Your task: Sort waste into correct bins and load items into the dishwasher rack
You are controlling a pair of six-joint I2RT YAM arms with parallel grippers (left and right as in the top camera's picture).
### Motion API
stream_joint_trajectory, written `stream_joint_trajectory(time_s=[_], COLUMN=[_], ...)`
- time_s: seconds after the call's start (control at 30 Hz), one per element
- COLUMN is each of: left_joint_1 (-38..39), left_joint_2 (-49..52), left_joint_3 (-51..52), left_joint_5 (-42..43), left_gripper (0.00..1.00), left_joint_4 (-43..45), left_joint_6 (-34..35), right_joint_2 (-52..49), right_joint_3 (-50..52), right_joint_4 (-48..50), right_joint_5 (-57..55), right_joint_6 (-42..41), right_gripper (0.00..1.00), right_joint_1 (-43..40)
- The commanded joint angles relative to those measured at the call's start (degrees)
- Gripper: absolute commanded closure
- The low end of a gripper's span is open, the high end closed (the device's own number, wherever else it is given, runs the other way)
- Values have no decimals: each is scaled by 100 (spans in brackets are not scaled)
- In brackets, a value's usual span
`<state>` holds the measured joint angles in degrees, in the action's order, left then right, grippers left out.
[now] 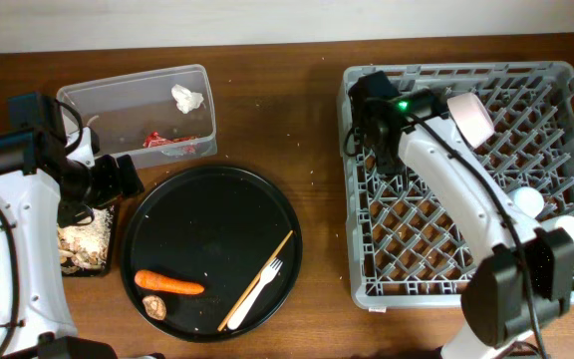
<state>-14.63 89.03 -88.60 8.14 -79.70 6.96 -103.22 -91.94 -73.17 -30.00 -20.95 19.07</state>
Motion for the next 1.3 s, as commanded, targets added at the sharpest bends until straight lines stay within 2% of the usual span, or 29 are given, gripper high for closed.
stream_joint_trajectory(time_s=[0.0, 0.07, 0.13, 0.2, 0.33, 0.4, 0.53, 0.67, 0.77, 0.87, 1.13, 1.27], left_joint_1=[-15, 48, 190, 363, 621, 667, 664, 664, 664, 664, 664, 664], left_joint_2=[9, 9, 9, 9, 9, 9, 9, 9, 9, 9, 9, 9], left_joint_3=[46, 50, 57, 66, 146, 208, 334, 356, 356, 356, 356, 356], left_joint_5=[42, 42, 39, -4, -199, -199, -199, -201, -199, -199, -199, -199], left_gripper=[5, 5, 5, 5, 5, 5, 5, 5, 5, 5, 5, 5], left_joint_4=[9, 11, 13, 13, 37, 61, 76, 105, 142, 142, 118, 120], left_joint_6=[-13, -13, -15, -17, -13, -13, -13, -13, -13, -13, -13, -13], right_joint_2=[1027, 1620, 1930, 2070, 2044, 2024, 2024, 1969, 1873, 1508, 101, -208], right_joint_3=[-286, -291, -289, -289, -232, -92, 433, 1464, 2109, 2566, 2568, 2568], right_joint_4=[-87, -94, -173, -326, -791, -852, -494, 614, 1434, 2337, 2570, 2723], right_joint_5=[691, 1604, 2455, 3585, 5112, 5167, 5165, 5167, 5163, 5136, 4955, 4861], right_joint_6=[-68, -35, 33, 538, 721, 632, -358, -1746, -2380, -2483, -2433, -2302], right_gripper=[41, 21, 9, 8, 8, 8, 8, 7, 8, 10, 11, 11], right_joint_1=[-72, -323, -603, -791, -605, -184, 931, 1954, 2455, 2953, 3202, 3195])
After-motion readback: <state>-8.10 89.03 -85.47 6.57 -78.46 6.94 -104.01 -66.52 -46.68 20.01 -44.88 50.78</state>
